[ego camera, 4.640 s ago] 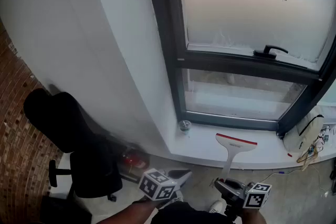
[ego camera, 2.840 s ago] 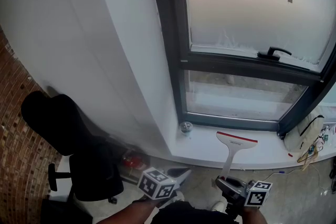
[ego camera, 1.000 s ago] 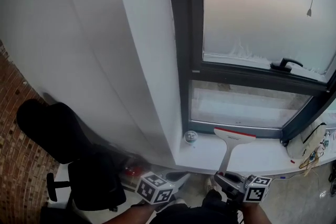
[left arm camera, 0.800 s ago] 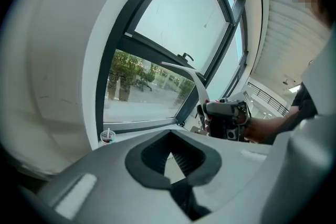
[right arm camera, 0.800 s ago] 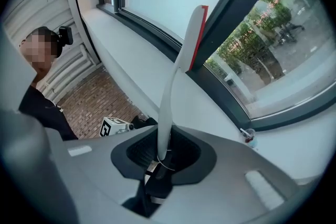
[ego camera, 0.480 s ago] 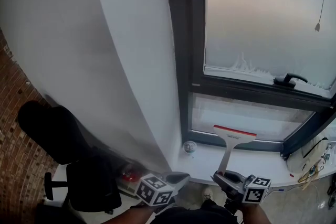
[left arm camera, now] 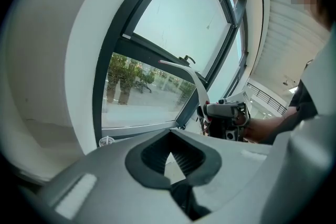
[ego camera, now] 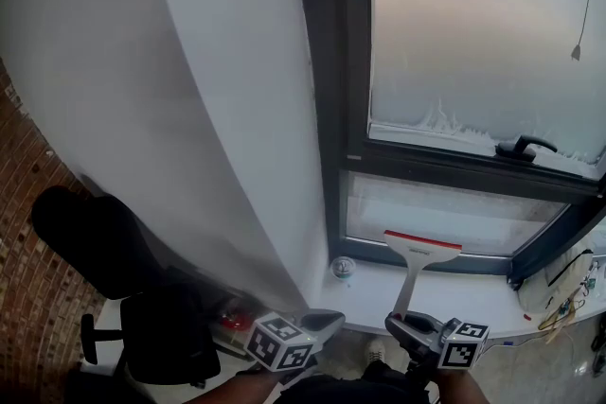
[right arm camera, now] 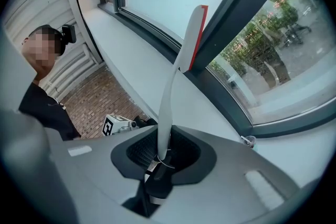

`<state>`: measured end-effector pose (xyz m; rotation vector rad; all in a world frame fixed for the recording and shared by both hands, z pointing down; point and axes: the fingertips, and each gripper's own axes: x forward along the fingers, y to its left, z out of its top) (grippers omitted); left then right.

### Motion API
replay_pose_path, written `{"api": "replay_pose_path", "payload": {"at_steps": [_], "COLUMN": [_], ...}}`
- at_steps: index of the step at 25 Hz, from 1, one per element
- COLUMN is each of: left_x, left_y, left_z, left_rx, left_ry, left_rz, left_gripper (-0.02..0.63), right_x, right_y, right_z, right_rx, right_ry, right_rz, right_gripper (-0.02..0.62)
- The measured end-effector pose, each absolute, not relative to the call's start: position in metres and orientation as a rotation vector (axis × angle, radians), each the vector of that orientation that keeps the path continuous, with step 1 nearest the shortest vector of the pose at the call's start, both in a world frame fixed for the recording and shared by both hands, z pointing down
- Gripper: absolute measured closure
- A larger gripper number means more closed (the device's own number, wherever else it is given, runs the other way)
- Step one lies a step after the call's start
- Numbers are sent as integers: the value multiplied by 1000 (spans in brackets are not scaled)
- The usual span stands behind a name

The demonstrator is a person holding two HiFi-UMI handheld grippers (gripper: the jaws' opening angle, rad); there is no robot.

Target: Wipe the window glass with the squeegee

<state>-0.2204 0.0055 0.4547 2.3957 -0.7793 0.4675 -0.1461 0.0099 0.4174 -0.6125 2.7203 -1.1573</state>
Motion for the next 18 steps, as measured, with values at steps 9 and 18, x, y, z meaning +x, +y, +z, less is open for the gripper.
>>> {"api": "replay_pose_path", "payload": {"at_steps": [9, 18], "left_x": [-234, -240], "left_y": [26, 40], "left_z": [463, 463], "left_rx": [2383, 2385], "left_ry": [-750, -743], "left_rz": [486, 481], "left_gripper": [606, 606], "right_x": [-155, -161], "right_y": [27, 44], "right_z": [424, 429], "right_rx": [-659, -673], "right_ry": [2671, 2656], "right_rz": [-1176, -1186], "right_gripper": [508, 508]}}
